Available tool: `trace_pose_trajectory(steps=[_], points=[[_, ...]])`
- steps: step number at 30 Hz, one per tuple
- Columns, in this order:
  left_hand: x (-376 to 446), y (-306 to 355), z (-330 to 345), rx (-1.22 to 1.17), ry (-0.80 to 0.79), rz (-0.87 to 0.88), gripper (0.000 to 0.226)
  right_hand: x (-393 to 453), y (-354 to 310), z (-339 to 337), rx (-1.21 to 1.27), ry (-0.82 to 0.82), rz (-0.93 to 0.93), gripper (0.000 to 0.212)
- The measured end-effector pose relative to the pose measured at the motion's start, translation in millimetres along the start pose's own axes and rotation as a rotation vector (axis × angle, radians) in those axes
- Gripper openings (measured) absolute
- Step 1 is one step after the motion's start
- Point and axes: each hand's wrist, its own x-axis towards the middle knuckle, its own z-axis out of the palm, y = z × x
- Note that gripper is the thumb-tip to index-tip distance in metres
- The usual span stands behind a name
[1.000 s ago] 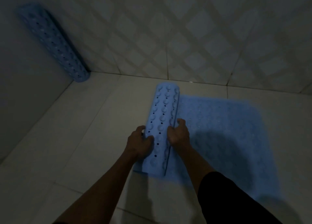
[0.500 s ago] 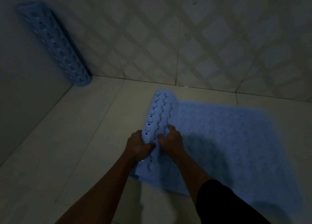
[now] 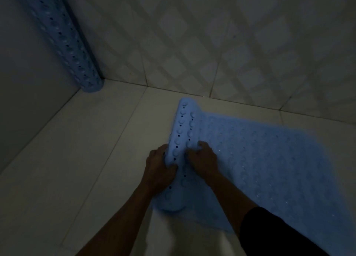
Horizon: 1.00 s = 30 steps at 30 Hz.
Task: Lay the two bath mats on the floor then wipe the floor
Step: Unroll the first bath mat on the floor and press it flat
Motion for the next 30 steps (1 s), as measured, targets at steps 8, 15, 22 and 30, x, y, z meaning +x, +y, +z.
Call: trace_pose_trajectory(steps=[8, 15, 22, 30], points=[[-1, -3, -19, 0.099, 0.062, 0.062, 0.070, 3, -32, 26, -0.082, -0.134, -0.182, 0.035], [-6, -21, -33, 0.156, 0.137, -0.022, 0.053, -1, -47, 57, -0.100, -0.258, -0.307, 0.050], [-8, -14, -50, 0.389, 0.082, -0.122, 0.058, -1, -46, 60, -0.075, -0.222, -0.269, 0.040], [0, -22, -72, 0.758, 0.039, -0.193, 0.078, 9, -30, 54, -0.278, -0.212, -0.312, 0.050]])
